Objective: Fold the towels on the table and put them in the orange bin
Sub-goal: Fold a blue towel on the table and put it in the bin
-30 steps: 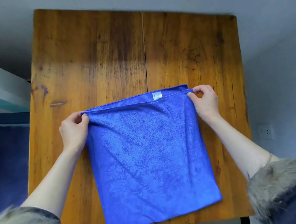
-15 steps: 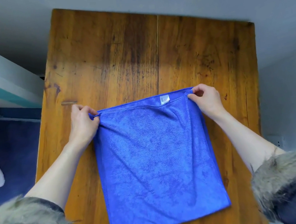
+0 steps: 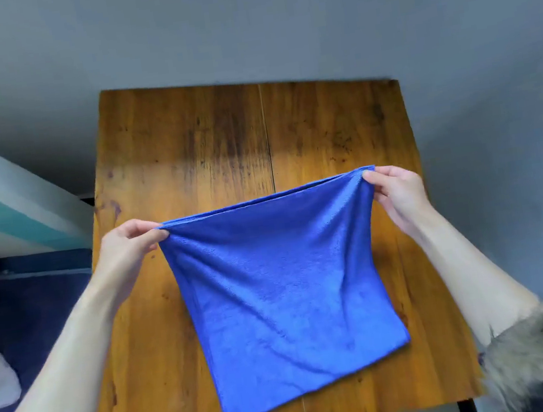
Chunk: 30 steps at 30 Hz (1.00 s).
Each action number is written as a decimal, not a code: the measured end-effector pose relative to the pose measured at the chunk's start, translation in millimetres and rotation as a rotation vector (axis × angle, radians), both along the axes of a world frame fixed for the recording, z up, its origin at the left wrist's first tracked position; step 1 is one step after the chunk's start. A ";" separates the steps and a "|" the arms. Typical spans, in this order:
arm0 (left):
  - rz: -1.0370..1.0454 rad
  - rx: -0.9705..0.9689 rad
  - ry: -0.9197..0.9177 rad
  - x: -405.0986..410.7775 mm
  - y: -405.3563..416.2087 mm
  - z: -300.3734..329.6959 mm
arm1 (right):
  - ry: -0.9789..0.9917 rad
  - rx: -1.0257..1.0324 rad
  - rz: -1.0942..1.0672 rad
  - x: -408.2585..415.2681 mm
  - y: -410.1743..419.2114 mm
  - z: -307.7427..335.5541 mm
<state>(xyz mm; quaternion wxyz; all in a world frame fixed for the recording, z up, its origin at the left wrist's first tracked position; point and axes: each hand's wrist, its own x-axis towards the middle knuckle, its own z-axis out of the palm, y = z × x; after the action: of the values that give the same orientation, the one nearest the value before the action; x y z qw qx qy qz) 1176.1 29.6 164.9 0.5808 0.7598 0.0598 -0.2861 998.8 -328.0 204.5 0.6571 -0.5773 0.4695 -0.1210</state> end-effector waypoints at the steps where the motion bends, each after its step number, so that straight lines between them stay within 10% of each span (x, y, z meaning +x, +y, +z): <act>1: 0.004 -0.057 0.004 2.3 1.2 11.0 | -0.029 0.001 -0.022 -4.4 2.6 13.8; 12: -0.263 -0.177 -0.393 31.5 5.7 174.8 | -0.262 -0.192 -0.142 -39.8 33.1 173.7; 30: -0.101 -0.252 -0.584 16.7 24.9 288.7 | -0.431 -0.301 -0.041 -40.1 42.2 257.6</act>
<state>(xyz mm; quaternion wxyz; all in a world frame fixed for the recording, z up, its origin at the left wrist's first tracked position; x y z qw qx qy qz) 1192.8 54.5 453.6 0.6481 0.7338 -0.1830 -0.0896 958.7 -285.7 462.1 0.6461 -0.6197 0.3067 -0.3230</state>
